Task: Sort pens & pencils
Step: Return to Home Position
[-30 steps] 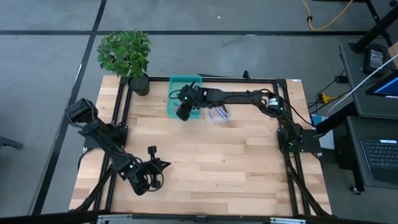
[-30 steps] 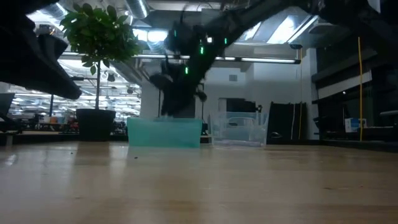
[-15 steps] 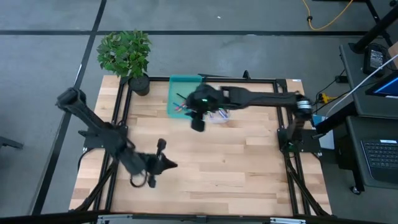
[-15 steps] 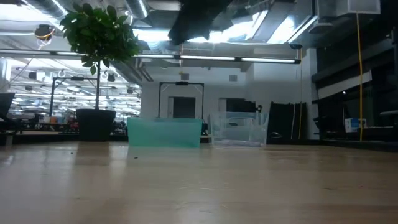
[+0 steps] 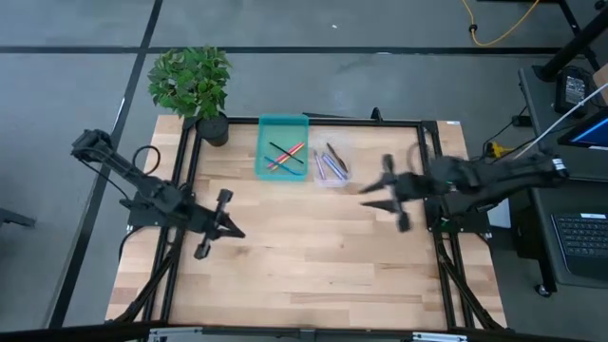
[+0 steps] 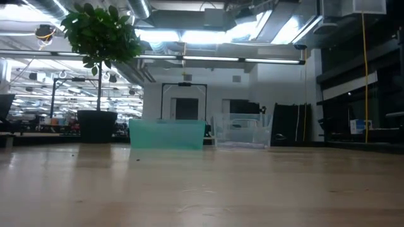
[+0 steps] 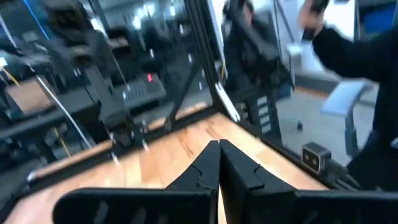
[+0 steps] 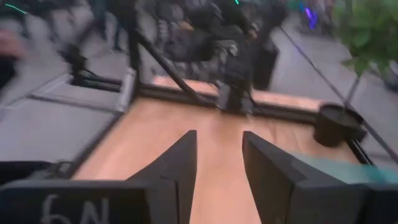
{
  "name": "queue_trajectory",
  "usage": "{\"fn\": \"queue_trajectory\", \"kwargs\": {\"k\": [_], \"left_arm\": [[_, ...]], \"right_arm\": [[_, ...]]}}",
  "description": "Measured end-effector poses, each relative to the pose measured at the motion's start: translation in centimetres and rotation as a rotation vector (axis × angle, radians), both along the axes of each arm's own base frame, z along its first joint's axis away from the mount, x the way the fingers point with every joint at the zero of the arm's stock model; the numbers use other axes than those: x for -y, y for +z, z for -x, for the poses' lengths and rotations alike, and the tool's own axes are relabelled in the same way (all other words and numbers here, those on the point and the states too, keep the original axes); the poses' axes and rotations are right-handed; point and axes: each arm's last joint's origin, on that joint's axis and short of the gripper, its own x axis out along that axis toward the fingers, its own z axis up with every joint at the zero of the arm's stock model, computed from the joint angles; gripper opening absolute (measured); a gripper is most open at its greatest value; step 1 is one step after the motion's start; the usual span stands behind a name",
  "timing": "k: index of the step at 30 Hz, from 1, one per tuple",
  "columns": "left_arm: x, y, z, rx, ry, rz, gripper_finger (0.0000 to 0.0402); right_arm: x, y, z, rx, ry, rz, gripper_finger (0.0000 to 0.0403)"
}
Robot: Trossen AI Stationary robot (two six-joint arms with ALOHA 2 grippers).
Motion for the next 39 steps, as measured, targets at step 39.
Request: {"fn": "queue_trajectory", "kwargs": {"k": [39], "left_arm": [[-2.6,-9.5,3.8,0.036,0.051,0.132,0.0000]], "right_arm": [[1.0,-17.8,8.8,0.173,-0.068,-0.013,0.0129]]}}
